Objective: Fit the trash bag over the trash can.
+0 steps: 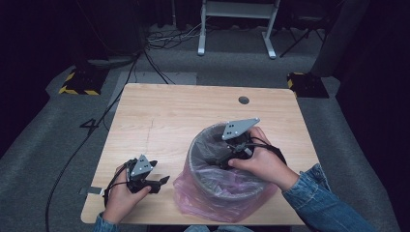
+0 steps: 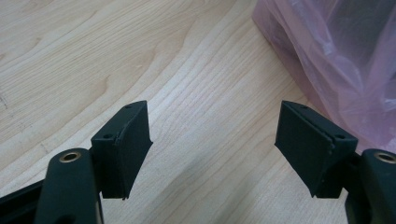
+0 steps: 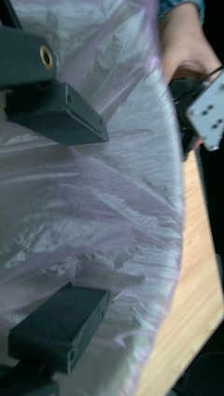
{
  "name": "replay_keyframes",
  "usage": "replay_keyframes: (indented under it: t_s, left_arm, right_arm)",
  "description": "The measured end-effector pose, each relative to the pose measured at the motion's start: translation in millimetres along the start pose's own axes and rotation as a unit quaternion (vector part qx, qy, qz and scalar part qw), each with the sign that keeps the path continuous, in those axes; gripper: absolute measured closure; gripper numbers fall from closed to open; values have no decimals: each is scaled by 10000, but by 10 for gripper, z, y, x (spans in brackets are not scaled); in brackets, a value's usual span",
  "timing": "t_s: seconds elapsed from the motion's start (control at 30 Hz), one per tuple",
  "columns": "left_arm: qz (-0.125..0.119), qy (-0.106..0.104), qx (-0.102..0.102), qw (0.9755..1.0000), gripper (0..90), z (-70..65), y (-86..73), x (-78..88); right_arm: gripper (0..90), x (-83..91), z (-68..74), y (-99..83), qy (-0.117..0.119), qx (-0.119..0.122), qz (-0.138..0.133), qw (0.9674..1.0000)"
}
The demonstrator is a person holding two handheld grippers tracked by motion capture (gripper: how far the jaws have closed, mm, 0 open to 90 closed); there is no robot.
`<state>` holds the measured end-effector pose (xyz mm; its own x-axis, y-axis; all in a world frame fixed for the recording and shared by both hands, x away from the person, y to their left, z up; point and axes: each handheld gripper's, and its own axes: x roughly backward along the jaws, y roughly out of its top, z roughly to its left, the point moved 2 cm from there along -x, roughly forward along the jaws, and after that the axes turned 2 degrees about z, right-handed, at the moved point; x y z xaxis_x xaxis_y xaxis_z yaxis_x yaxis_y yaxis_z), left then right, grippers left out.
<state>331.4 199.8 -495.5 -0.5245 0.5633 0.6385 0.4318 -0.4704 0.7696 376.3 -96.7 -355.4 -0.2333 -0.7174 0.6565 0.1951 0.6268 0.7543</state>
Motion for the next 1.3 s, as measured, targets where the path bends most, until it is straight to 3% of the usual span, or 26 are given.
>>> replay_keyframes:
  t_s: [0.23,0.47,0.7,0.9,1.07,1.23,1.3]
  left_arm:
    - [6,-17,49,10000,263,-4,-7,-9]
    - [26,-16,29,10000,263,-4,-15,-13]
    - [42,-22,-2,10000,263,-5,-16,-15]
    - [76,-43,16,10000,263,-10,-27,-24]
    - [59,-55,25,10000,263,-6,-33,-21]
    - [68,-54,32,10000,263,-5,-35,-22]
    - [69,-52,16,10000,263,-9,-32,-22]
  right_arm:
    - [151,-146,-9,-87,67,-115,403,9991]
    - [150,-251,-7,-157,-25,-168,837,9963]
    - [210,-352,-13,-210,83,-31,1321,9912]
    - [193,-456,1,-264,138,-124,1713,9851]
    - [205,-446,3,-248,165,-117,1615,9867]
    - [271,-175,-4,-47,77,-145,925,9956]
    - [298,-38,0,41,30,-162,730,9972]
